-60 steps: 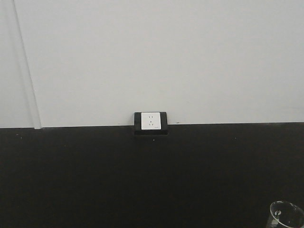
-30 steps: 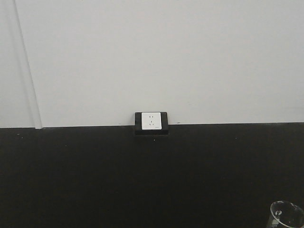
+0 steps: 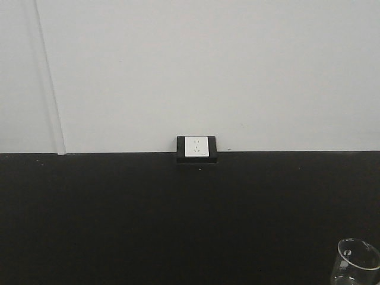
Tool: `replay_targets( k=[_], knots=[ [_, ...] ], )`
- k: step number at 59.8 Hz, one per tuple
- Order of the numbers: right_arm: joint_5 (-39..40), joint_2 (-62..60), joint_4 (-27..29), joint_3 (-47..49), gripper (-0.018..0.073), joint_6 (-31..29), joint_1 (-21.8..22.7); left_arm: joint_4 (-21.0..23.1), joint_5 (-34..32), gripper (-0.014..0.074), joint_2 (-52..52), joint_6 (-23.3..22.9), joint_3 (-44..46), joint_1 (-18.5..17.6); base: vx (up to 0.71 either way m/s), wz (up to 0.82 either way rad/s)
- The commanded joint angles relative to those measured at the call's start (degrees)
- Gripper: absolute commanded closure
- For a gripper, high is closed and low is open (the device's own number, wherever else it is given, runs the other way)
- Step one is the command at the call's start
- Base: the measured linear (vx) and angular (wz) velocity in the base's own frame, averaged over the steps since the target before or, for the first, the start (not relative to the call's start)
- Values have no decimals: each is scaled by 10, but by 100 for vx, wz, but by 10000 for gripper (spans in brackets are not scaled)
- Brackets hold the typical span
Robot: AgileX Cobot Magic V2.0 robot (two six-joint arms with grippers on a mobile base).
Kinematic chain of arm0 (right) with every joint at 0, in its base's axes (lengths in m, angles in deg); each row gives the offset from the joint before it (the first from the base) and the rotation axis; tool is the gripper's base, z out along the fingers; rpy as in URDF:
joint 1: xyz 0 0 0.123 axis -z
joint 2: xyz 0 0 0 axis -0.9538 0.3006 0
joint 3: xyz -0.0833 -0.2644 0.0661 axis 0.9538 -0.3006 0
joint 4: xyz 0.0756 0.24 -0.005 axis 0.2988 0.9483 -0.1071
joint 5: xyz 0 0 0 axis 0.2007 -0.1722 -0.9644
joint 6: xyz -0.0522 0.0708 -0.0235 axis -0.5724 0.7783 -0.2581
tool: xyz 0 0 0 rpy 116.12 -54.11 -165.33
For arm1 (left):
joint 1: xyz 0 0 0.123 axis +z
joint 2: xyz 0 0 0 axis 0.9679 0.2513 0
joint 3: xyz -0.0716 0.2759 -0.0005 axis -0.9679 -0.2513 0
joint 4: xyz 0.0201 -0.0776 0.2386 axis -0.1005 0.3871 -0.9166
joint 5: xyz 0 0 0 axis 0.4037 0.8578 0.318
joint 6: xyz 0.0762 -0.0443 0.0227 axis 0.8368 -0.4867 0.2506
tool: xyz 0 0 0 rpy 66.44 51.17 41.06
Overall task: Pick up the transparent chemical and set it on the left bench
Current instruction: 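Turn the base away from the beaker bench holding the pipette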
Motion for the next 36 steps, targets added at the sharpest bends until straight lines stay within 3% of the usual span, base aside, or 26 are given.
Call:
replay_targets(
  k=[1,36],
  knots=[
    [27,3,16,14,564,-1,3,0,-45,600,-11,-4,-9,-1,-17,8],
    [22,3,21,14,564,-1,-3,0,-45,600,-11,-4,-9,-1,-24,2]
  ],
)
